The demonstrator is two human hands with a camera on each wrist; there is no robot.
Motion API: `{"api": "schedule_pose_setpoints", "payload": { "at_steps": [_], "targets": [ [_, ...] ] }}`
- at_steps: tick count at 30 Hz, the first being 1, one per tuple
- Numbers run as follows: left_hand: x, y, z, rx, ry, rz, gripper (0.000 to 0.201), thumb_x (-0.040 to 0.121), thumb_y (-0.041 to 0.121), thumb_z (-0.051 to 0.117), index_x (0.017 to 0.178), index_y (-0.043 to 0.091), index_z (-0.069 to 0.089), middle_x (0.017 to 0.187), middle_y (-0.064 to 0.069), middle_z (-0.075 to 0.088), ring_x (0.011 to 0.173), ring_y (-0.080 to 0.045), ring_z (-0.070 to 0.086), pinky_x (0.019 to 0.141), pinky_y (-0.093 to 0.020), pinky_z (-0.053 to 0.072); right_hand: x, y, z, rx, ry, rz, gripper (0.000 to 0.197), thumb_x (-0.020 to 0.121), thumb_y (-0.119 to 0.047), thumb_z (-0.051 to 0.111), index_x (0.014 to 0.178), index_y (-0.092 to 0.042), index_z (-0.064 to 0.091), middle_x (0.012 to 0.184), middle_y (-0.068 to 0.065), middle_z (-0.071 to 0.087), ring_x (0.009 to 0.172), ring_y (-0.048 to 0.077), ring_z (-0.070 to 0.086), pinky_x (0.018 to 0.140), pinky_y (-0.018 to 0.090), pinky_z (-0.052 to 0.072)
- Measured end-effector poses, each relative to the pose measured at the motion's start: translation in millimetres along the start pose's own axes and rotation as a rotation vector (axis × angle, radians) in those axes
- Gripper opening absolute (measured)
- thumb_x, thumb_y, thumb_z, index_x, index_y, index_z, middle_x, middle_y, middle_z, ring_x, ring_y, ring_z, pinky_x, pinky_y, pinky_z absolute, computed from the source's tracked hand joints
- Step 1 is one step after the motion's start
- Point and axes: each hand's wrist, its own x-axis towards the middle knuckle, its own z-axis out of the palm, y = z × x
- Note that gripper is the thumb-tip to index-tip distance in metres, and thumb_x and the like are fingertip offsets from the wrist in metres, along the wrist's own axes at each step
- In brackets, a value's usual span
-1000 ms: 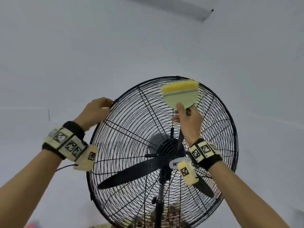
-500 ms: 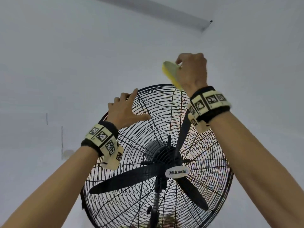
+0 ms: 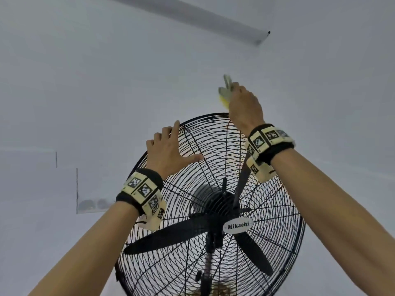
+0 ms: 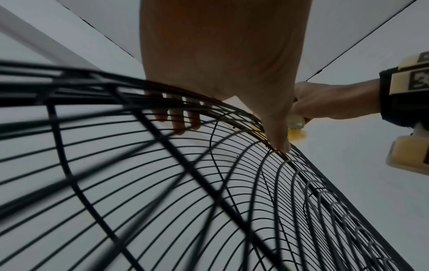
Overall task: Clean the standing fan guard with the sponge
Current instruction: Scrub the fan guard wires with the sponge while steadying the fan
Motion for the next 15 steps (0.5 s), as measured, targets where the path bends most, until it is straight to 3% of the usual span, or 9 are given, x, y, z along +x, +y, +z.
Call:
{"api": "schedule_pose_setpoints", "payload": {
  "at_steps": [2, 4, 5, 7, 10, 12, 13, 15],
  "targets": [
    [-1.0, 0.2, 1.3, -0.021, 0.016, -0.033, 0.139, 0.065, 0.098, 0.051, 0.164, 0.009, 0.012, 0.158, -0.014, 0.037, 0.142, -0.035, 0.039, 0.114, -0.054, 0.034, -3.4, 0.5, -2.6, -0.036, 0.087, 0.042, 0.028, 0.109, -0.012, 0.043, 0.132, 0.0, 0.053, 0.11, 0.017, 0.067, 0.08, 0.028, 0.054, 0.066, 0.031, 0.035],
    [-2.1, 0.5, 3.5, -0.029, 0.046, -0.049, 0.138, 0.064, 0.099, 0.051, 0.161, 0.005, 0.02, 0.157, -0.016, 0.04, 0.142, -0.035, 0.039, 0.115, -0.053, 0.033, -12.9, -12.6, 4.1, -0.085, 0.114, -0.038, 0.033, 0.112, -0.024, 0.039, 0.129, -0.005, 0.059, 0.093, 0.008, 0.068, 0.06, 0.015, 0.043, 0.05, 0.021, 0.025],
    [-2.6, 0.7, 4.0, -0.03, 0.063, -0.048, 0.137, 0.064, 0.099, 0.051, 0.16, 0.005, 0.023, 0.155, -0.016, 0.041, 0.141, -0.035, 0.04, 0.114, -0.052, 0.033, -20.1, -25.7, 6.7, -0.042, 0.117, -0.109, 0.031, 0.112, -0.024, 0.041, 0.128, -0.007, 0.062, 0.084, 0.005, 0.065, 0.051, 0.011, 0.04, 0.047, 0.017, 0.021],
    [-3.9, 1.0, 5.0, -0.028, 0.09, -0.039, 0.135, 0.065, 0.099, 0.051, 0.158, 0.004, 0.026, 0.152, -0.016, 0.044, 0.138, -0.035, 0.043, 0.113, -0.052, 0.034, -35.2, -49.9, 15.3, 0.244, 0.16, -0.229, 0.019, 0.107, -0.017, 0.054, 0.116, -0.006, 0.067, 0.067, 0.004, 0.061, 0.042, 0.008, 0.04, 0.042, 0.018, 0.028],
    [-6.8, 1.9, 5.9, -0.025, 0.105, -0.026, 0.135, 0.064, 0.099, 0.048, 0.157, 0.005, 0.027, 0.15, -0.016, 0.046, 0.136, -0.035, 0.044, 0.111, -0.051, 0.036, -44.7, -63.6, 16.5, 0.581, 0.145, -0.152, 0.016, 0.104, -0.021, 0.059, 0.099, -0.009, 0.069, 0.06, -0.005, 0.055, 0.043, 0.0, 0.046, 0.045, 0.012, 0.033],
    [-8.1, -0.1, 5.6, -0.017, 0.107, -0.022, 0.135, 0.064, 0.1, 0.047, 0.158, 0.005, 0.025, 0.152, -0.016, 0.045, 0.137, -0.035, 0.043, 0.111, -0.051, 0.035, -35.4, -50.8, 15.9, 0.515, 0.255, 0.016, 0.021, 0.105, -0.021, 0.056, 0.098, -0.007, 0.069, 0.061, -0.007, 0.054, 0.048, 0.005, 0.048, 0.048, 0.01, 0.032],
    [-8.5, -1.6, 4.7, -0.017, 0.105, -0.02, 0.135, 0.065, 0.1, 0.046, 0.159, 0.005, 0.024, 0.152, -0.015, 0.044, 0.137, -0.035, 0.043, 0.112, -0.051, 0.035, -29.8, -40.9, 14.1, 0.418, 0.309, 0.108, 0.025, 0.107, -0.023, 0.054, 0.102, -0.005, 0.069, 0.064, -0.003, 0.059, 0.053, 0.013, 0.051, 0.051, 0.012, 0.034],
    [-9.5, -2.5, 4.5, -0.018, 0.096, -0.016, 0.136, 0.064, 0.1, 0.043, 0.159, 0.006, 0.023, 0.154, -0.015, 0.042, 0.138, -0.034, 0.042, 0.113, -0.051, 0.034, -25.2, -23.6, 13.9, 0.191, 0.296, 0.168, 0.028, 0.109, -0.024, 0.05, 0.11, -0.003, 0.068, 0.073, 0.008, 0.066, 0.064, 0.027, 0.059, 0.057, 0.028, 0.044]
  ]
}}
